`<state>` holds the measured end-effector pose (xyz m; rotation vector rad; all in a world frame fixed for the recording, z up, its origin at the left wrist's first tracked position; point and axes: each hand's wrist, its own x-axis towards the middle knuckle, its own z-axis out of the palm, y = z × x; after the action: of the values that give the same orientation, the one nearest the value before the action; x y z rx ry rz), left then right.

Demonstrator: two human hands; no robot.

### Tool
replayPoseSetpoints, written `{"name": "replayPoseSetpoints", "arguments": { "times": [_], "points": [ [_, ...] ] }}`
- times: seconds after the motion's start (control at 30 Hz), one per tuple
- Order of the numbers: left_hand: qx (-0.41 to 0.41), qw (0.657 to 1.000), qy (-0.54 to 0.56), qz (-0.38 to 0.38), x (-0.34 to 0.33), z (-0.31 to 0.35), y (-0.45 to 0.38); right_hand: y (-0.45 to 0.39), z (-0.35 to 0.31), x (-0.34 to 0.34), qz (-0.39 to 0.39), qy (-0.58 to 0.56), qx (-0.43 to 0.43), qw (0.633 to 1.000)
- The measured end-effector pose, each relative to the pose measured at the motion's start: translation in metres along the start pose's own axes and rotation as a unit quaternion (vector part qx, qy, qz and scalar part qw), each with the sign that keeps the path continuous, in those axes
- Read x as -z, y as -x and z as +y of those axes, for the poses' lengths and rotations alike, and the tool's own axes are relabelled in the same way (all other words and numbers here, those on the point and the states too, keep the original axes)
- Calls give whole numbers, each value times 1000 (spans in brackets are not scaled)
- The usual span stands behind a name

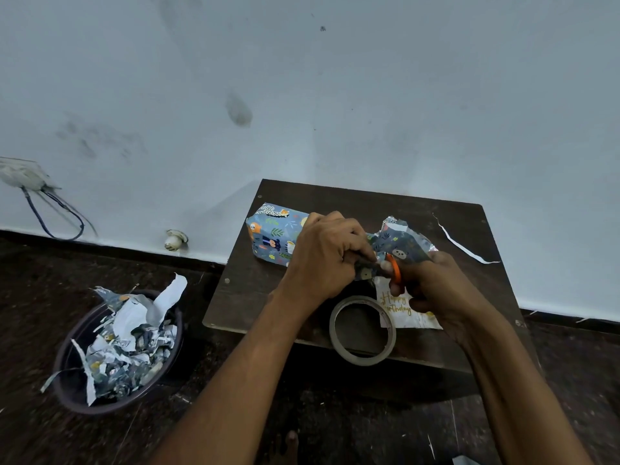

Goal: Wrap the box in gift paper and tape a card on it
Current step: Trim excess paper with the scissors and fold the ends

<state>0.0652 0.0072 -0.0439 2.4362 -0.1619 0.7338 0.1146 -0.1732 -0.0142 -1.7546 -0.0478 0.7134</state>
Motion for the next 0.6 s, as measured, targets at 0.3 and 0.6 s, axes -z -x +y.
{"name": "replayPoseSetpoints", "arguments": {
  "times": [0.3, 0.6],
  "points": [
    [-9, 999, 27, -19, 5, -3, 1, -6, -3, 1, -13, 19, -36, 999],
    [16, 999, 39, -34, 6, -2, 1, -12, 2, 3, 15, -12, 16, 1000]
  ]
}}
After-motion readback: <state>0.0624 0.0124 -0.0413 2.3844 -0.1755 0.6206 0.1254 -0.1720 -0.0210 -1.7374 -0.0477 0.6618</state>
